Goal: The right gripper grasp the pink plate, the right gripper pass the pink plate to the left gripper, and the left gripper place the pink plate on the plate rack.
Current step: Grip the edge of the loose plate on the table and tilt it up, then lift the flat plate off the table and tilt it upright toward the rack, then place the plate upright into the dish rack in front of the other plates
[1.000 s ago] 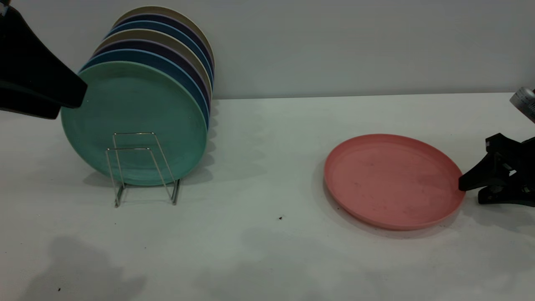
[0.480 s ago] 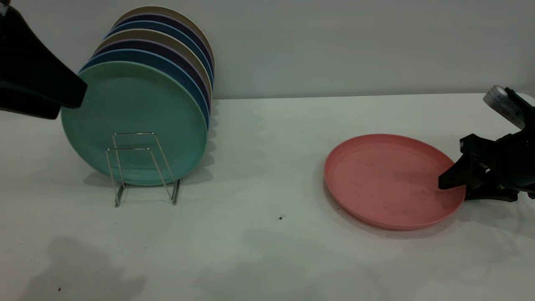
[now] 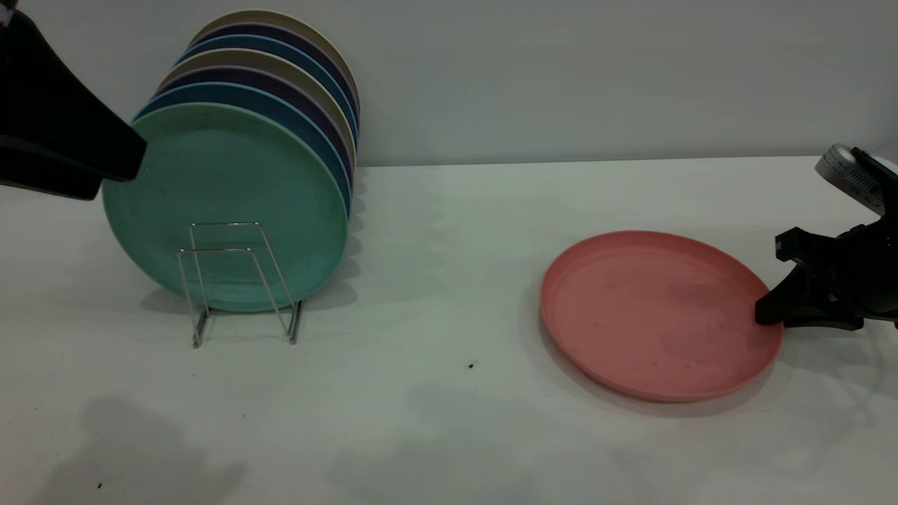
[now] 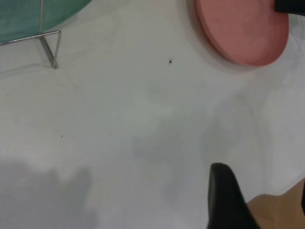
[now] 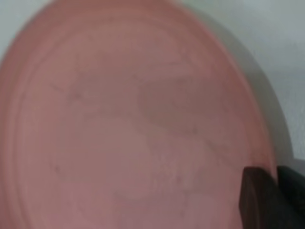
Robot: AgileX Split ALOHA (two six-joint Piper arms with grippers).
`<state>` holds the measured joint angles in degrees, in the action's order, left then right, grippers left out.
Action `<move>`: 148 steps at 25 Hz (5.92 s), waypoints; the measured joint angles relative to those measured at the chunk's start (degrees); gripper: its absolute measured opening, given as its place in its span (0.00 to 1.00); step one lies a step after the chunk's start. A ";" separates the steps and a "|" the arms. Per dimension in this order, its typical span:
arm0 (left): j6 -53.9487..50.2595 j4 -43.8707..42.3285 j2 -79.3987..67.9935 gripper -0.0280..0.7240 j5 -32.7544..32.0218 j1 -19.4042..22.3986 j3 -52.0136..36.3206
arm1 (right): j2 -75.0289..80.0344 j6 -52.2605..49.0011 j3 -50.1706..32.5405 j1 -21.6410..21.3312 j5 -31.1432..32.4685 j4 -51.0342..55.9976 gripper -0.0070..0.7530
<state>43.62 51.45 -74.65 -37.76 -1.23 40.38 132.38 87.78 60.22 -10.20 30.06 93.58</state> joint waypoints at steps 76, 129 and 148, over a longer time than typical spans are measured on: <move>27.44 36.74 -25.67 0.20 -2.58 0.07 0.32 | -11.02 -4.99 -0.05 23.95 27.83 4.93 0.08; 58.57 -22.70 -25.89 0.20 -9.59 -0.21 38.52 | -11.36 -26.39 -0.05 6.30 21.24 -30.76 0.74; 61.70 -19.28 -27.81 0.20 0.50 -0.21 38.52 | -11.36 -26.40 -0.05 6.30 21.19 -30.76 0.74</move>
<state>105.31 32.17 -102.46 -37.26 -1.45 78.90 121.02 61.38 60.17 -3.90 51.24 62.82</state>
